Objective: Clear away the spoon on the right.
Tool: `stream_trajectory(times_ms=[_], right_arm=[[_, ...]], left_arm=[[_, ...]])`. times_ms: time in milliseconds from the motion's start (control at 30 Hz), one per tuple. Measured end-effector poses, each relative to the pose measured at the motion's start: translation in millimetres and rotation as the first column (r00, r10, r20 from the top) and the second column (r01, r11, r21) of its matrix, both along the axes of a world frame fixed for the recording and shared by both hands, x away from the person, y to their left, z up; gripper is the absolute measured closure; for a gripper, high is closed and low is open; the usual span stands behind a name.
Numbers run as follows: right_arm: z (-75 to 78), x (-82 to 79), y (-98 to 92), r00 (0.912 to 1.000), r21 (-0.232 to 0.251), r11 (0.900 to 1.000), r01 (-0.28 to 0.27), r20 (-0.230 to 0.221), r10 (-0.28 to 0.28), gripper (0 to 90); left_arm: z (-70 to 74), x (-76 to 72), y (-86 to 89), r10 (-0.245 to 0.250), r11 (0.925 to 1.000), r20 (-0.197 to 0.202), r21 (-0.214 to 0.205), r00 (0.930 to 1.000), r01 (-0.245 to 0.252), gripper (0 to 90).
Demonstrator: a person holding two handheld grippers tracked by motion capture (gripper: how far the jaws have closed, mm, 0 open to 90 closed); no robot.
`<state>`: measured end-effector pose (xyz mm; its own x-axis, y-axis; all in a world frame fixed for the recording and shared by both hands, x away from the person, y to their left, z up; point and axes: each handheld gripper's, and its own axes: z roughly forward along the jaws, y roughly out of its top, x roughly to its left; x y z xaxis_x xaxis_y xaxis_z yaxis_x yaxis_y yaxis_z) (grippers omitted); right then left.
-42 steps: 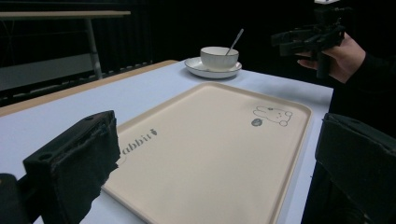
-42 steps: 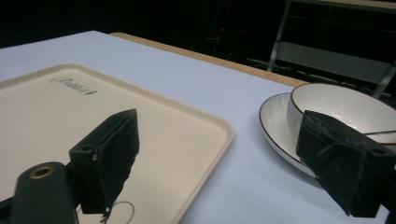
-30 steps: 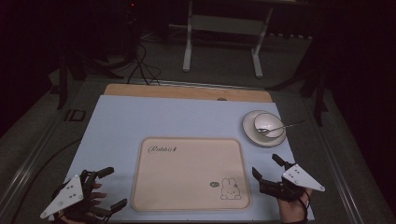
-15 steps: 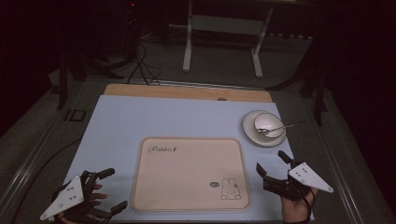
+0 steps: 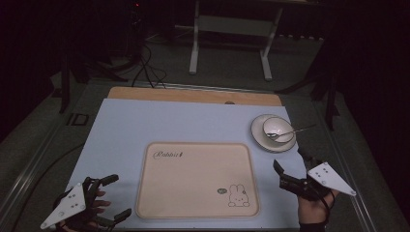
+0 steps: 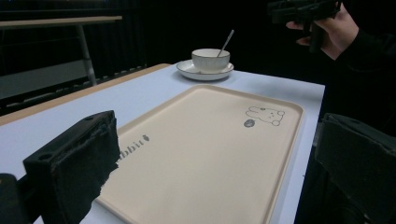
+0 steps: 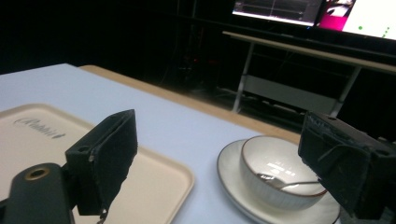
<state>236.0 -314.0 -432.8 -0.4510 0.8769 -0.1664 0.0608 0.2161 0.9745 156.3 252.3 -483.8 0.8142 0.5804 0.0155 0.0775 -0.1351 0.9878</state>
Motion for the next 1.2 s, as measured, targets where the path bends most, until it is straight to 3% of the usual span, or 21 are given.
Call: stream_trajectory(times_ms=[433, 733, 1033, 1167, 1200], right_arm=[[14.9, 21.0, -10.7, 0.9975, 0.052, 0.9968, 0.060, -0.039, -0.058, 10.3], [19.6, 38.7, -21.5, 0.9927, 0.038, 0.9928, 0.114, -0.045, -0.112, 10.3], [18.4, 56.1, -38.1, 0.9822, 0.014, 0.9849, 0.172, -0.078, -0.171, 11.9], [17.9, 62.3, -45.6, 0.9776, 0.028, 0.9807, 0.193, -0.090, -0.190, 13.0], [16.4, 67.3, -51.5, 0.9729, 0.043, 0.9761, 0.213, -0.101, -0.208, 13.1]], left_arm=[[-0.1, 0.3, 0.4, 0.000, 1.0000, 0.002, -0.002, 1.0000, 0.000, 0.0], [-0.2, 0.1, 0.1, -0.002, 1.0000, 0.001, -0.006, 1.0000, 0.002, 0.0], [-0.6, 0.5, 0.3, 0.000, 1.0000, 0.002, -0.005, 1.0000, 0.000, 0.0], [-1.0, 0.9, 0.1, 0.000, 1.0000, 0.001, -0.002, 1.0000, 0.000, 0.0], [-1.1, 1.0, -0.1, -0.001, 1.0000, 0.001, -0.001, 1.0000, 0.001, 0.0]])
